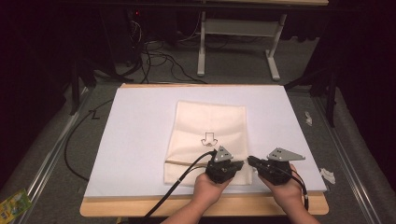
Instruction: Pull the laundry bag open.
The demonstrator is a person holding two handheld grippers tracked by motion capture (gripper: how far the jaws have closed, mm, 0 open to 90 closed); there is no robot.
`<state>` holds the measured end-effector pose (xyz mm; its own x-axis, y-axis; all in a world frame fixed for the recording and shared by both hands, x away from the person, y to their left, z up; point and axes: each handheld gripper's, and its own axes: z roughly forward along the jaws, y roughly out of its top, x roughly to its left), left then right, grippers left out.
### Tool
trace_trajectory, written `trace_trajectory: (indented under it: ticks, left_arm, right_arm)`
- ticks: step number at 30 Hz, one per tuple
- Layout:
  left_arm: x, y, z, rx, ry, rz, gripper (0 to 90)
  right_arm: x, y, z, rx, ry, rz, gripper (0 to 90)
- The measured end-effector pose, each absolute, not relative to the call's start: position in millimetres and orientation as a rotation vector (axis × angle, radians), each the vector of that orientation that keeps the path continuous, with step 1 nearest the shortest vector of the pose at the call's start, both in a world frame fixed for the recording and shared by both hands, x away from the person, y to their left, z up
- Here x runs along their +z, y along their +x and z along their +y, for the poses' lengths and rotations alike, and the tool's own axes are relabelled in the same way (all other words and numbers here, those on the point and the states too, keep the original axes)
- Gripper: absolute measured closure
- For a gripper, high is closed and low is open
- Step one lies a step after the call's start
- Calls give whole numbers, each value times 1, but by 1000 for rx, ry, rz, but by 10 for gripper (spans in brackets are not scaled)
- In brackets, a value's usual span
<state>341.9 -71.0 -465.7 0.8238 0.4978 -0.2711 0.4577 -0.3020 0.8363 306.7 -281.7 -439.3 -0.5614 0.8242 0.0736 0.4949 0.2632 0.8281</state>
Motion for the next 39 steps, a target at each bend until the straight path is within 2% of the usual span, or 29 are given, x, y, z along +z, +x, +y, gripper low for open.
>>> trace_trajectory:
  ticks: [2, 5, 11, 16, 18, 19, 28, 30, 31, 34, 36, 37, 38, 39]
  left_arm:
    - [-465, 341, -68, 111, 1949, 742, 880]
    - [-476, 353, -43, 30, 1889, 869, 881]
    - [-471, 357, -7, 70, 1957, 897, 879]
    - [-466, 362, 61, 123, 1945, 1037, 879]
    - [-465, 360, 75, 134, 1954, 1055, 880]
    - [-468, 355, 97, 123, 1942, 1054, 880]
    - [-472, 348, 113, 176, 1955, 1030, 863]
    - [-472, 348, 113, 218, 1948, 1003, 813]
    - [-472, 348, 113, 231, 1945, 1004, 748]
    - [-467, 350, 117, 265, 1906, 1005, 573]
    - [-465, 350, 119, 298, 1898, 1002, 505]
    - [-460, 350, 124, 378, 1900, 982, 467]
    - [-460, 350, 124, 378, 1900, 982, 427]
    - [-455, 350, 134, 513, 1940, 952, 382]
  right_arm:
    - [-438, 305, -281, 1203, 1187, 2157, 876]
    - [-430, 307, -303, 1223, 1271, 2038, 877]
    - [-442, 311, -336, 1231, 1385, 2008, 873]
    - [-440, 313, -347, 1239, 1423, 1957, 872]
    - [-440, 313, -354, 1232, 1438, 1937, 872]
    - [-440, 313, -359, 1242, 1448, 1927, 871]
    - [-438, 309, -339, 1229, 1373, 1995, 853]
    - [-442, 309, -341, 1218, 1370, 2019, 808]
    - [-443, 310, -342, 1223, 1356, 2025, 766]
    - [-443, 310, -344, 1243, 1359, 2003, 581]
    - [-441, 309, -348, 1245, 1338, 1972, 447]
    - [-441, 309, -350, 1229, 1328, 1960, 375]
    - [-440, 309, -353, 1199, 1316, 1942, 322]
    - [-440, 308, -357, 1154, 1290, 1923, 283]
